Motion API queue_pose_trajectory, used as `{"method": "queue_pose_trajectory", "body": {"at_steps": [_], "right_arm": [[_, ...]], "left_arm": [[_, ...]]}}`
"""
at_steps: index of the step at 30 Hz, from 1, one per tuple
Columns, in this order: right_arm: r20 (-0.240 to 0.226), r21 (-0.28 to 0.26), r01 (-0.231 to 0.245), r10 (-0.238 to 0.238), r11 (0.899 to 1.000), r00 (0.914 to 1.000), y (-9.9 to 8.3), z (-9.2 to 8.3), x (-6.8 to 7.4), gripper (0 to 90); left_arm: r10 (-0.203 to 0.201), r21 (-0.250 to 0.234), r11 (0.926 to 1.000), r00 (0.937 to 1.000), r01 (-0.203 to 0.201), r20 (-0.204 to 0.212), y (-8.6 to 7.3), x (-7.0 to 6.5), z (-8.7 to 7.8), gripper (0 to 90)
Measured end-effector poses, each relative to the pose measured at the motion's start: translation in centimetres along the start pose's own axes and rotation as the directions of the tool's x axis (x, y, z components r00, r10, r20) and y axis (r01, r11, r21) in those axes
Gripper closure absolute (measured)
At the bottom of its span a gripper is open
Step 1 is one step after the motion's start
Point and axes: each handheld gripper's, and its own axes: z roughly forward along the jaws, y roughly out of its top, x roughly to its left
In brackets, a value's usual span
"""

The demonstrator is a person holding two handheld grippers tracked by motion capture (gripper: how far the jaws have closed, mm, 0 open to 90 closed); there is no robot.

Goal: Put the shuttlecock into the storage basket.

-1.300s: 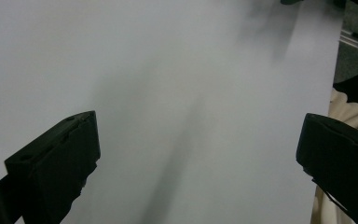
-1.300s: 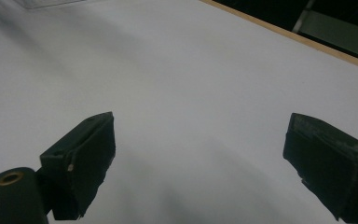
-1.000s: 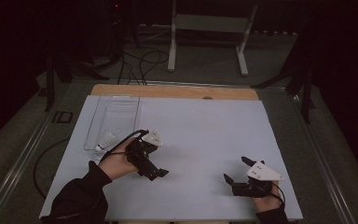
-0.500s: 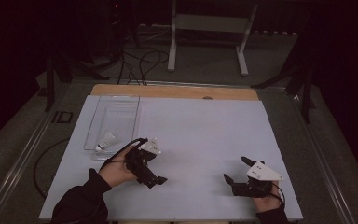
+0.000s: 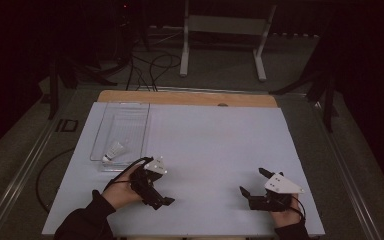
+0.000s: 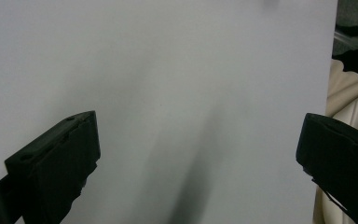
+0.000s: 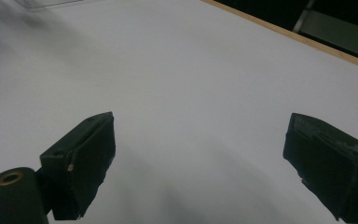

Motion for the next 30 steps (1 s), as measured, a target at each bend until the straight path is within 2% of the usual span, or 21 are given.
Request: {"method": "queue_pose_trajectory", "body": {"at_steps": [10, 12, 18, 19, 21, 25, 27, 30], "right_arm": [[-0.004, 0.001, 0.0, 0.0, 1.0, 1.0, 0.0, 0.0, 0.0, 9.1], [-0.004, 0.004, -0.003, 0.003, 1.0, 1.0, 0.0, 0.1, 0.0, 9.1], [-0.004, 0.005, -0.005, 0.005, 1.0, 1.0, 0.0, 0.1, 0.1, 9.0], [-0.004, 0.005, -0.005, 0.005, 1.0, 1.0, 0.0, 0.1, 0.1, 9.0], [-0.004, 0.006, -0.005, 0.005, 1.0, 1.0, 0.0, 0.1, 0.1, 9.0], [-0.005, 0.006, -0.002, 0.002, 1.0, 1.0, 0.0, 0.1, 0.1, 9.0], [-0.005, 0.009, -0.001, 0.001, 1.0, 1.0, 0.0, 0.1, 0.1, 9.0], [-0.004, 0.01, -0.002, 0.002, 1.0, 1.0, -0.1, 0.1, 0.1, 9.0]], "left_arm": [[-0.038, -0.025, 0.999, 0.9992, 0.038, -0.014, -2.3, -0.1, -0.4, 1.7], [-0.043, -0.019, 0.9989, 0.9986, 0.042, -0.03, -2.7, -0.1, -0.3, 1.7], [-0.062, -0.04, 0.9973, 0.9974, 0.061, -0.035, -3.7, -0.1, -0.5, 1.7], [-0.062, -0.038, 0.9975, 0.997, 0.06, -0.048, -4.0, -0.1, -0.5, 1.7], [-0.077, -0.061, 0.9955, 0.9956, 0.073, -0.055, -4.6, -0.1, -0.8, 1.7], [-0.089, -0.078, 0.9934, 0.9943, 0.084, -0.06, -5.3, -0.1, -0.9, 1.6], [-0.078, -0.085, 0.9937, 0.9949, 0.072, -0.064, -5.7, -0.2, -0.8, 1.6], [-0.088, -0.102, 0.9914, 0.9944, 0.082, -0.059, -5.9, -0.2, -0.9, 1.5]]}}
